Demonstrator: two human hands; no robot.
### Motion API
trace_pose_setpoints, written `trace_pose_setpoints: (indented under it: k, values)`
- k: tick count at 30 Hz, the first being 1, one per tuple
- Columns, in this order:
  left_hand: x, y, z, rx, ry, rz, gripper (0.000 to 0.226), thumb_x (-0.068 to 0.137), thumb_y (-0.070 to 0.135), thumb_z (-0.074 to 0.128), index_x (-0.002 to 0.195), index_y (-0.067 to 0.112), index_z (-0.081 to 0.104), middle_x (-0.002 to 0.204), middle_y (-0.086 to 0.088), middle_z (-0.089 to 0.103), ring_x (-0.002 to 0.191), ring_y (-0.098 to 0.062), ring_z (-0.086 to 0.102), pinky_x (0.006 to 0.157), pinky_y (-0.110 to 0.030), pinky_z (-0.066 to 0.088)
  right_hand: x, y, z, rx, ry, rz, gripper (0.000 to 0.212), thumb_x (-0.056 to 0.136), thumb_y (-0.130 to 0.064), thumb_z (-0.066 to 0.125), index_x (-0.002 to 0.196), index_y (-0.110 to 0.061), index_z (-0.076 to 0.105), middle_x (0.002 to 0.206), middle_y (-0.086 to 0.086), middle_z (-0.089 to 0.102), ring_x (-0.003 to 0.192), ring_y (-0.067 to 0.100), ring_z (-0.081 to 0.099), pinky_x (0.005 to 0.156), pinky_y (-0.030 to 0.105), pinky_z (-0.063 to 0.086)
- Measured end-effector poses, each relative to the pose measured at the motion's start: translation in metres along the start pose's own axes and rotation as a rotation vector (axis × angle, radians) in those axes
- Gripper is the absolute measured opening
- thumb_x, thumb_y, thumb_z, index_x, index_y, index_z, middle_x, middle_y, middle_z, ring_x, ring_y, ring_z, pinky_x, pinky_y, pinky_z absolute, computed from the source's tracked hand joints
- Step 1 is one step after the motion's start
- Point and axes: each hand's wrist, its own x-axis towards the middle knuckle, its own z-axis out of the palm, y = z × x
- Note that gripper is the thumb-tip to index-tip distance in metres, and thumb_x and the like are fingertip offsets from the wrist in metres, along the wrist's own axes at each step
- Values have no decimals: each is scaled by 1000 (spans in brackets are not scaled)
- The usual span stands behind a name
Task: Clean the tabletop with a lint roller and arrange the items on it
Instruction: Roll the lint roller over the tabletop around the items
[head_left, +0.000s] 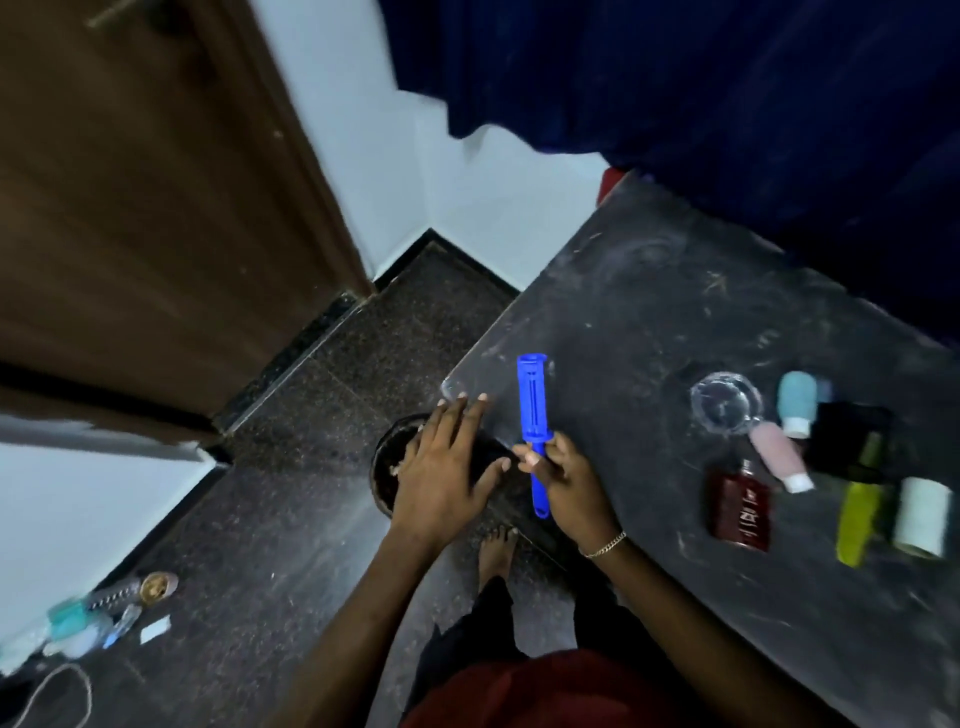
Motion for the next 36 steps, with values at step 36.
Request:
trace_pose_setpoints:
  k: [36]
  values:
    - [103, 491, 228, 456, -546, 1192, 82, 76, 32, 75, 151, 26, 40, 150, -2, 43, 140, -29, 42, 104, -47, 47, -159, 138, -407, 101, 989, 205, 16, 93, -12, 67, 101, 1, 67, 92, 14, 67, 86, 21, 63, 78, 33, 46]
